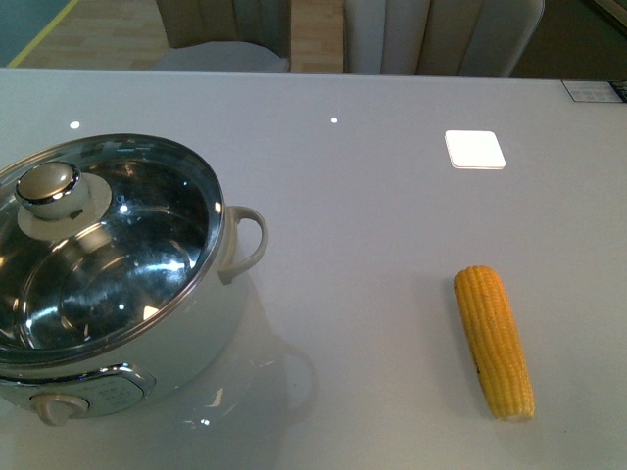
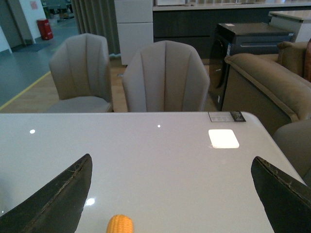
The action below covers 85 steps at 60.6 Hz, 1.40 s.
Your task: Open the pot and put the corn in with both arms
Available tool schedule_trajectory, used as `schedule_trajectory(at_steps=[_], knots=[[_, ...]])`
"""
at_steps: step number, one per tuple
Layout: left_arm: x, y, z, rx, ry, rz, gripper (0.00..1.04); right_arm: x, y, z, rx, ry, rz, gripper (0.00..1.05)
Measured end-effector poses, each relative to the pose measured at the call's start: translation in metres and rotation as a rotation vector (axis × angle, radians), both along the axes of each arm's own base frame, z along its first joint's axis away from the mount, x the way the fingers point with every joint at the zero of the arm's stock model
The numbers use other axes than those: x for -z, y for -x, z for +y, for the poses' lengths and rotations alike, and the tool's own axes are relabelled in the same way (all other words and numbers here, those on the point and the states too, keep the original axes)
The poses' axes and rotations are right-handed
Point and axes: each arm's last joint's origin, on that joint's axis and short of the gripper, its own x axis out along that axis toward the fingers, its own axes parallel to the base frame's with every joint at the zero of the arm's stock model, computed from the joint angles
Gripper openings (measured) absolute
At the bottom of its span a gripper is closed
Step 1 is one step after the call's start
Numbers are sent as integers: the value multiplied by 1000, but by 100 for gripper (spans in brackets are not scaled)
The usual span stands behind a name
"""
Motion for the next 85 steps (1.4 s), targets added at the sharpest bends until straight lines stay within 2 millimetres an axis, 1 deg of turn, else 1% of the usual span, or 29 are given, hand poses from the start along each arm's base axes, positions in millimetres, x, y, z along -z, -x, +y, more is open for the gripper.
schedule_trajectory(at_steps=[42, 44, 49, 51, 55, 58, 65, 70, 73, 75, 78, 79, 83, 85], knots=[[0, 0, 0, 0, 0, 0, 98, 0, 0, 0, 0, 0, 0, 96], [1, 0, 0, 5, 4, 19, 98, 0, 0, 0, 0, 0, 0, 96], [2, 0, -1, 34, 18, 228, 98, 0, 0, 0, 0, 0, 0, 96], [3, -1, -1, 40, 19, 267, 98, 0, 0, 0, 0, 0, 0, 96], [1, -1, -2, 54, 19, 295, 98, 0, 0, 0, 0, 0, 0, 96], [-5, -3, -3, 64, 13, 288, 98, 0, 0, 0, 0, 0, 0, 96], [-20, -18, -5, 95, 18, 262, 98, 0, 0, 0, 0, 0, 0, 96], [-28, -37, -7, 102, 43, 266, 98, 0, 0, 0, 0, 0, 0, 96], [-29, -54, -10, 110, 49, 274, 98, 0, 0, 0, 0, 0, 0, 96], [-27, -68, -13, 114, 39, 282, 98, 0, 0, 0, 0, 0, 0, 96], [-20, -84, -18, 126, 35, 305, 98, 0, 0, 0, 0, 0, 0, 96], [-18, -86, -19, 127, 34, 309, 98, 0, 0, 0, 0, 0, 0, 96], [-3, -106, -24, 128, 20, 348, 98, 0, 0, 0, 0, 0, 0, 96], [2, -112, -26, 124, 17, 358, 98, 0, 0, 0, 0, 0, 0, 96]])
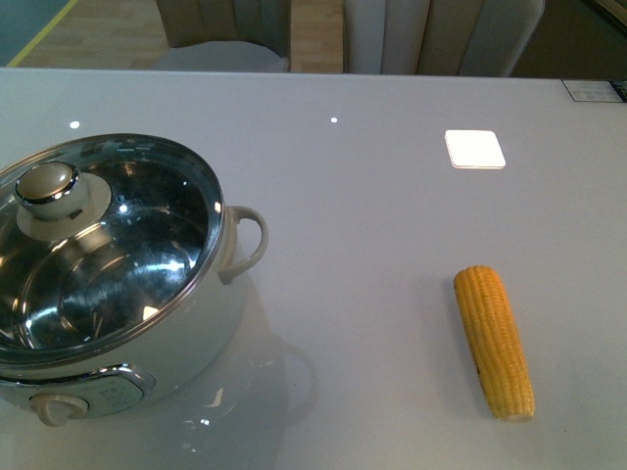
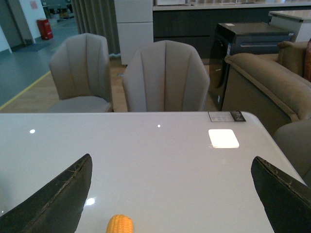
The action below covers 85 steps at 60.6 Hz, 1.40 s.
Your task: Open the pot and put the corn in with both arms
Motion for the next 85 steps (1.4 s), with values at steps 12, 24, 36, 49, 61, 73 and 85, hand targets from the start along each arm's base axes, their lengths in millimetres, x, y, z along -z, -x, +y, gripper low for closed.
schedule_trajectory(at_steps=[12, 24, 36, 49, 61, 73, 85], knots=[[29, -26, -10, -5, -29, 41, 98, 0, 0, 0, 0, 0, 0, 96], [58, -42, -17, -5, -59, 99, 98, 0, 0, 0, 0, 0, 0, 96], [83, -52, -17, -22, -76, 153, 98, 0, 0, 0, 0, 0, 0, 96], [93, -56, -18, -31, -71, 163, 98, 0, 0, 0, 0, 0, 0, 96], [96, -56, -18, -38, -54, 164, 97, 0, 0, 0, 0, 0, 0, 96], [96, -56, -18, -46, -46, 160, 69, 0, 0, 0, 0, 0, 0, 96], [95, -56, -18, -59, -53, 154, 45, 0, 0, 0, 0, 0, 0, 96]])
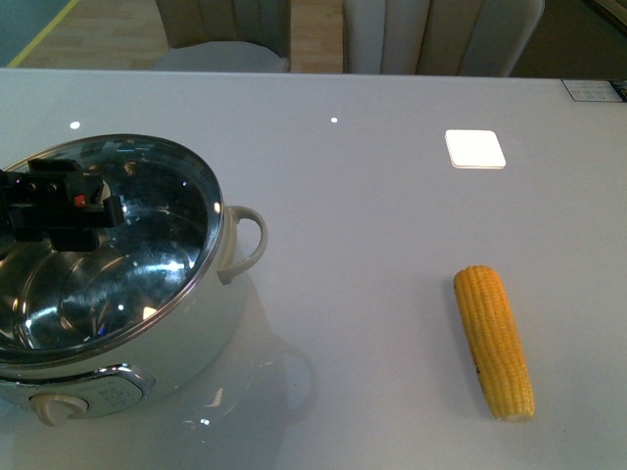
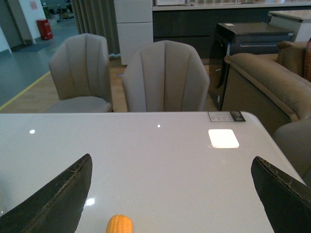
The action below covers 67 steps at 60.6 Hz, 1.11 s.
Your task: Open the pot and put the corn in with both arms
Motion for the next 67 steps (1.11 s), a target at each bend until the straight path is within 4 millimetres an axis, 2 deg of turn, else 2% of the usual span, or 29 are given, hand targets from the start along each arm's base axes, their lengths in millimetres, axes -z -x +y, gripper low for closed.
schedule_trajectory(at_steps=[17, 32, 42, 52, 60, 67], knots=[[-5, 1, 0, 3, -10, 5, 45, 0, 0, 0, 0, 0, 0, 96], [-18, 3, 0, 3, -14, 11, 45, 0, 0, 0, 0, 0, 0, 96], [-44, -2, 1, -5, 0, -41, 45, 0, 0, 0, 0, 0, 0, 96], [-80, -11, 9, -27, 32, -133, 45, 0, 0, 0, 0, 0, 0, 96], [-104, -14, 27, -56, 51, -204, 45, 0, 0, 0, 0, 0, 0, 96], [-115, -12, 54, -108, 34, -249, 45, 0, 0, 0, 0, 0, 0, 96]])
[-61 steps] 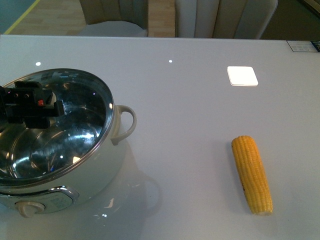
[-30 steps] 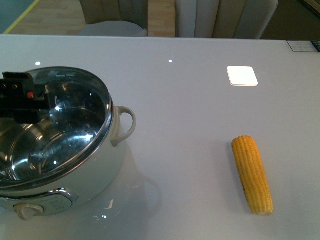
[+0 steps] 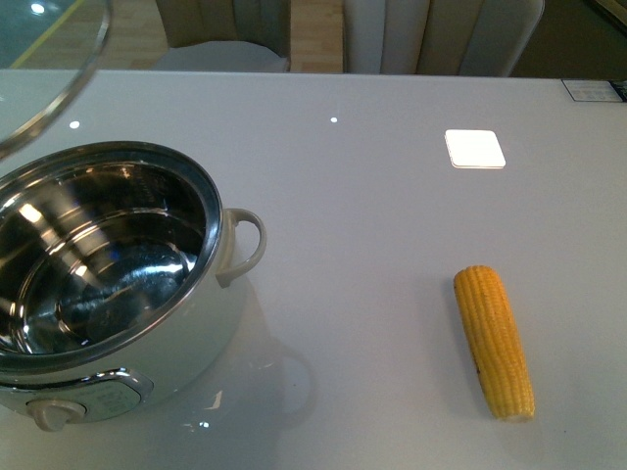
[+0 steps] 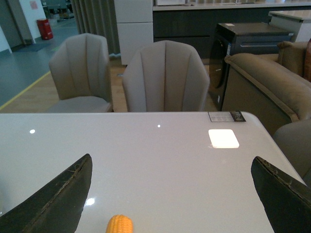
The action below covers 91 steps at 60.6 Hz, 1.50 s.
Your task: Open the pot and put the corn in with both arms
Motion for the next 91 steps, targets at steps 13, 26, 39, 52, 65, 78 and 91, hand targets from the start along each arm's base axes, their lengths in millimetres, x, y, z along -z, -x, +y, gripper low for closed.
schedule_trajectory(at_steps=[13, 26, 39, 52, 65, 78, 91], knots=[[2, 12, 66, -111, -56, -33, 45, 0, 0, 0, 0, 0, 0, 96], [36, 36, 148, -296, -100, 3, 45, 0, 0, 0, 0, 0, 0, 96], [84, 61, 193, -433, -77, 100, 45, 0, 0, 0, 0, 0, 0, 96], [127, 62, 213, -469, -23, 171, 45, 0, 0, 0, 0, 0, 0, 96], [168, 46, 222, -474, -15, 202, 45, 0, 0, 0, 0, 0, 0, 96], [186, 24, 220, -427, -23, 197, 45, 0, 0, 0, 0, 0, 0, 96], [205, 14, 218, -402, -22, 201, 45, 0, 0, 0, 0, 0, 0, 96]])
